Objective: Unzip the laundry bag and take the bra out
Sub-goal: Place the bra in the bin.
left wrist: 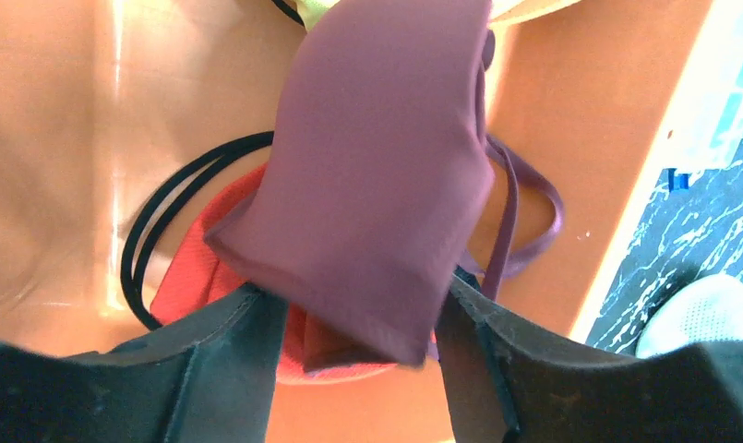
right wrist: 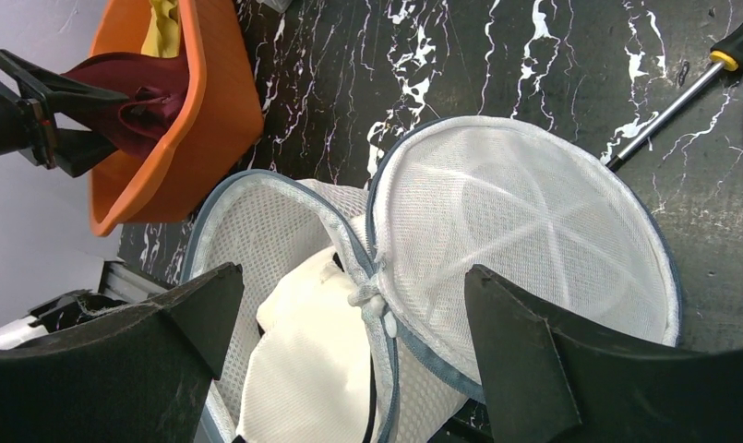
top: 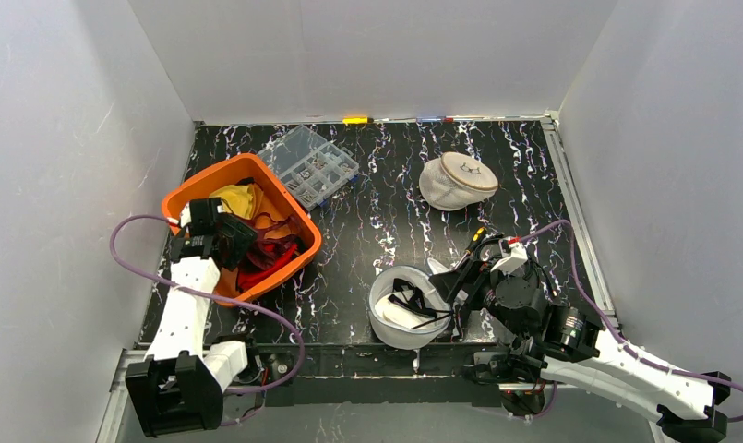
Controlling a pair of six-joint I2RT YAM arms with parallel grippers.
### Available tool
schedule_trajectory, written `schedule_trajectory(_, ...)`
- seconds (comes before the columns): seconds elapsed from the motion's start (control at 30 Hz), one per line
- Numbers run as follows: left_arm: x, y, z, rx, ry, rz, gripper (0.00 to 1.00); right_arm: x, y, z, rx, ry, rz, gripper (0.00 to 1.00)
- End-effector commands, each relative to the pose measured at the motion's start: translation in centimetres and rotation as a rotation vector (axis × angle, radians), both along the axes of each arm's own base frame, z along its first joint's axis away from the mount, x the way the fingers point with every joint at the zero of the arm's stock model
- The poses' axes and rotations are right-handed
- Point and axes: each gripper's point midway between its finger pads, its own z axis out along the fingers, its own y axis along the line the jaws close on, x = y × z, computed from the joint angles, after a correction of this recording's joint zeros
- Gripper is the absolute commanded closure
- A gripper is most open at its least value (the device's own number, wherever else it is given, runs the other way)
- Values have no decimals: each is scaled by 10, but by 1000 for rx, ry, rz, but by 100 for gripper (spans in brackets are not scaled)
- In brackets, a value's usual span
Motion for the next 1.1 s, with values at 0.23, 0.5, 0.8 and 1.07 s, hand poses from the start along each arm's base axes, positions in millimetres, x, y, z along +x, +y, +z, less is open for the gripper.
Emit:
schedule_trajectory(0.23,-18,19,78,170,-115,-31,28,2,9,9,24,-11,13,3)
schedule_trajectory(0.5,16,-39,97,-45,-339,-261,70,2,14,4,24,-7,24,3)
schedule_trajectory(0.8,10,14,34,138,-60,-70,100,2,13,8,11,-5,27,3)
schedule_trajectory(1.07,-26,53,-4,228,121,103,100,-2,7,9,35,-5,24,3)
